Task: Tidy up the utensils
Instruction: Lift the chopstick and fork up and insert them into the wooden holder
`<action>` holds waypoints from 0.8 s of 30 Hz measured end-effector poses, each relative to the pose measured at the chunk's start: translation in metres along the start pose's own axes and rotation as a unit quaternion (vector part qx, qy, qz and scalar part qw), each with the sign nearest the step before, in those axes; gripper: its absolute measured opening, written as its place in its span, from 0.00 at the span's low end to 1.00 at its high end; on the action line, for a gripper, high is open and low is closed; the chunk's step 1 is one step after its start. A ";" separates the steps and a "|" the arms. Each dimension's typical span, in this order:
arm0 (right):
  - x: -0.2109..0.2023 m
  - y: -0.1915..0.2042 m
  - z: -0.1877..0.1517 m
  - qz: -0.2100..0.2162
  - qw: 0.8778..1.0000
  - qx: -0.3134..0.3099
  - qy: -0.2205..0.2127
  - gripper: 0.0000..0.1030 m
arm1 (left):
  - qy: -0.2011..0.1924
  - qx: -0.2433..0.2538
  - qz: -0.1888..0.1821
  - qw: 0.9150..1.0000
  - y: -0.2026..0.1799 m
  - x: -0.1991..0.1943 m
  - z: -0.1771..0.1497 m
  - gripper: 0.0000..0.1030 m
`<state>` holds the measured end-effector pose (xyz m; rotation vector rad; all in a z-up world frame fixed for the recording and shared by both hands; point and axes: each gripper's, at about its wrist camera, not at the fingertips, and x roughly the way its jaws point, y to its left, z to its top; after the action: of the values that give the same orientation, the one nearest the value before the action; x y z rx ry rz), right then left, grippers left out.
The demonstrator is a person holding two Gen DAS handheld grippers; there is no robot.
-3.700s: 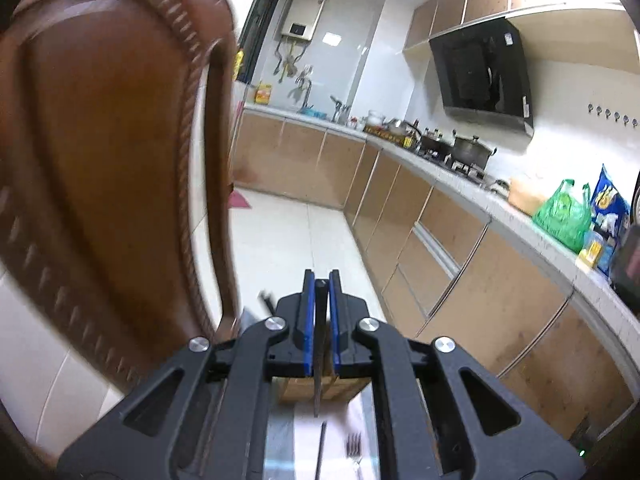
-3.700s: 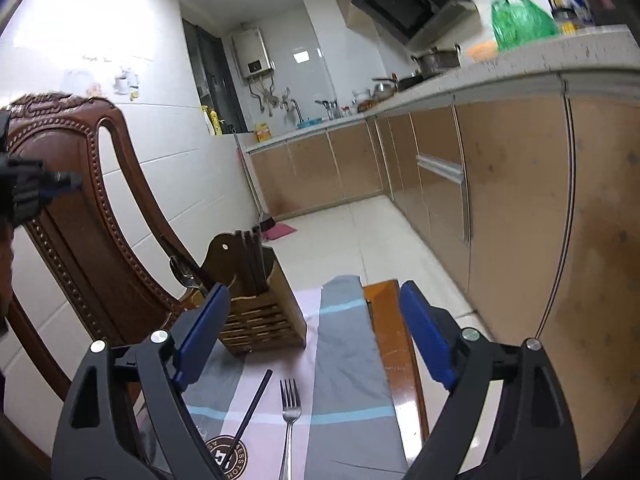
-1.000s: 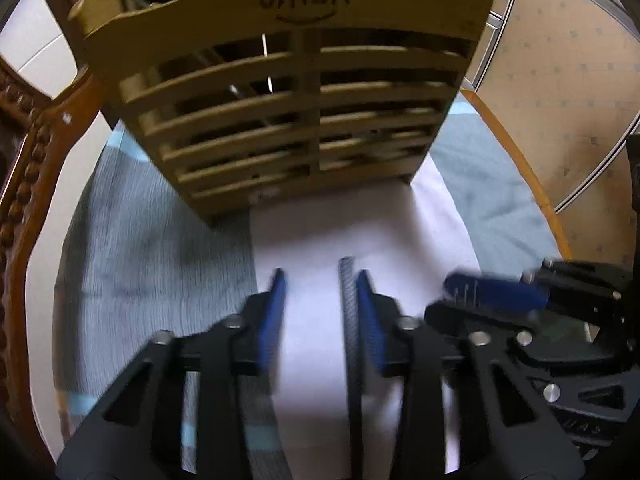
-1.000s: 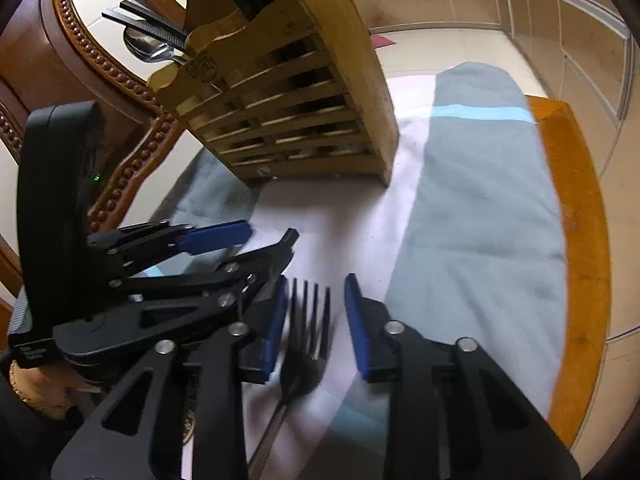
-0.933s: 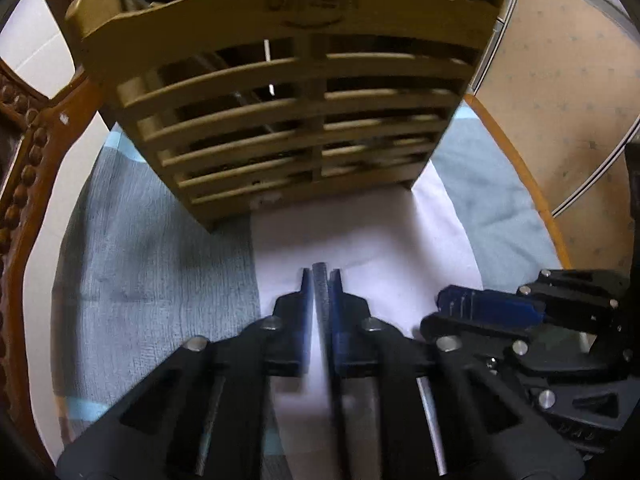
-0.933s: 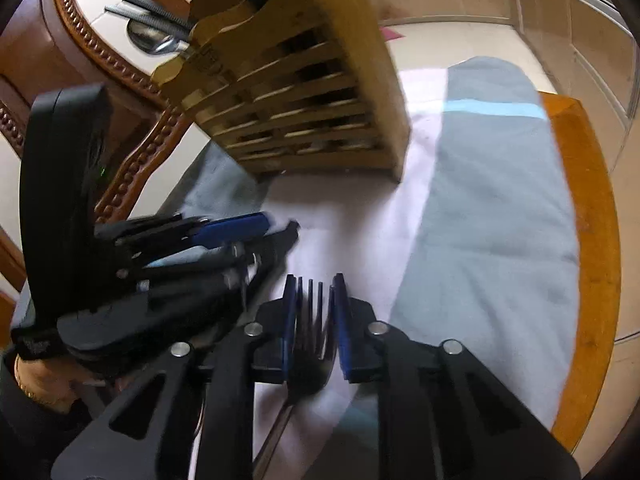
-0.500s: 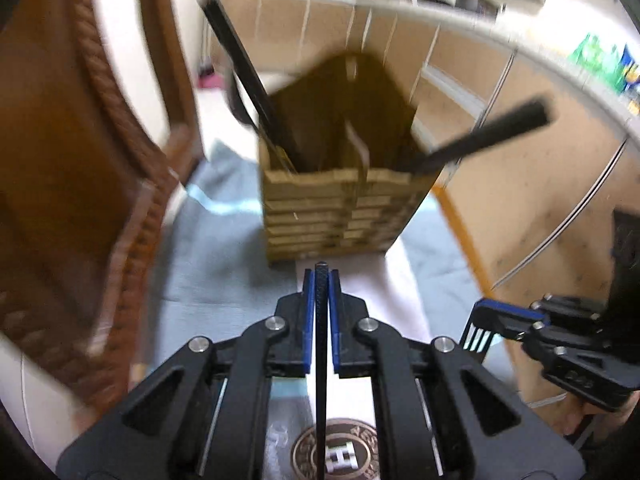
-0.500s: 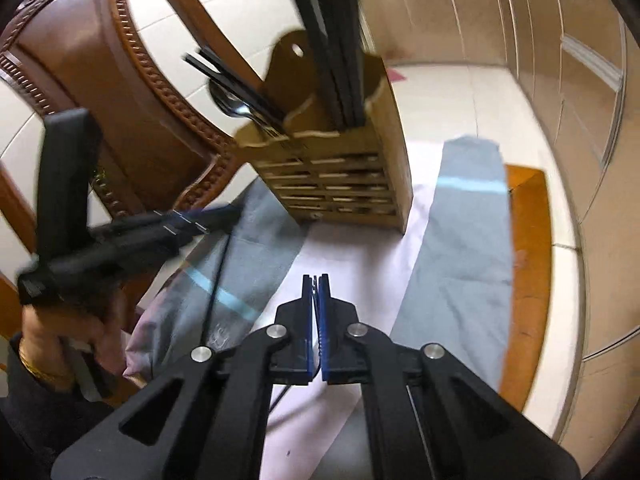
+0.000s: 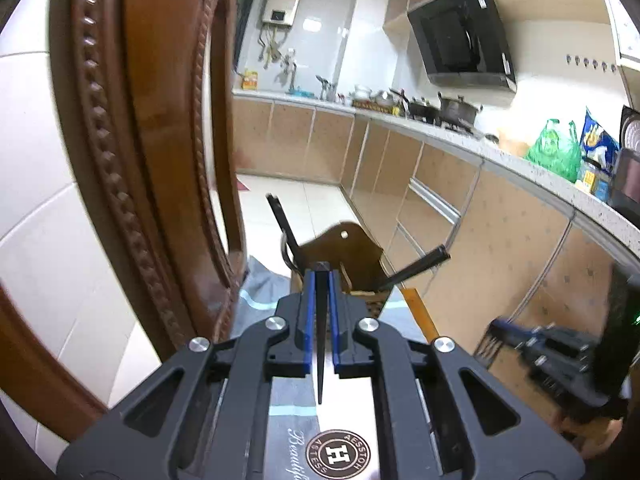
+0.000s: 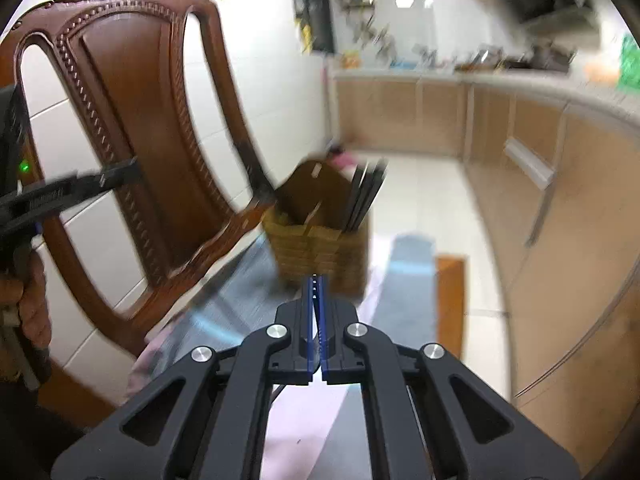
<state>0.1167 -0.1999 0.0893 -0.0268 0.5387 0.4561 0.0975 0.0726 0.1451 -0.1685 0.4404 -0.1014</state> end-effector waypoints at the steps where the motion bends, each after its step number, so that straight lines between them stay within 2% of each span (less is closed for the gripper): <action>1: -0.008 0.004 0.009 -0.023 1.000 -0.006 -0.020 0.03 | 0.000 0.000 0.000 1.000 0.002 -0.001 0.001 0.06; 4: -0.020 0.015 0.040 -0.074 0.994 -0.022 -0.071 0.03 | -0.010 -0.003 0.002 1.000 0.008 -0.007 0.004 0.06; 8: -0.012 0.024 0.090 -0.119 0.986 -0.029 -0.110 0.02 | -0.022 -0.006 0.005 1.000 0.016 -0.017 0.006 0.06; 10: 0.004 0.026 0.117 -0.151 0.979 -0.034 -0.129 0.02 | -0.022 -0.015 0.002 1.000 0.022 -0.018 0.005 0.06; 13: 0.039 0.026 0.140 -0.194 0.971 -0.040 -0.134 0.02 | -0.019 -0.020 0.001 1.000 0.028 -0.016 0.004 0.06; 16: 0.078 0.024 0.144 -0.235 0.963 -0.048 -0.123 0.02 | -0.018 -0.023 -0.001 1.000 0.031 -0.013 0.002 0.06; 20: 0.131 0.018 0.128 -0.278 0.955 -0.054 -0.092 0.02 | -0.016 -0.028 0.000 0.999 0.036 -0.007 0.002 0.06; 24: 0.155 0.011 0.106 -0.262 0.962 -0.047 -0.063 0.05 | -0.013 -0.030 0.004 0.999 0.039 -0.003 0.000 0.06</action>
<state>0.2819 -0.1109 0.1043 -0.2250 0.3633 -0.0364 0.0971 0.1113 0.1390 -0.2270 0.4189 -0.0780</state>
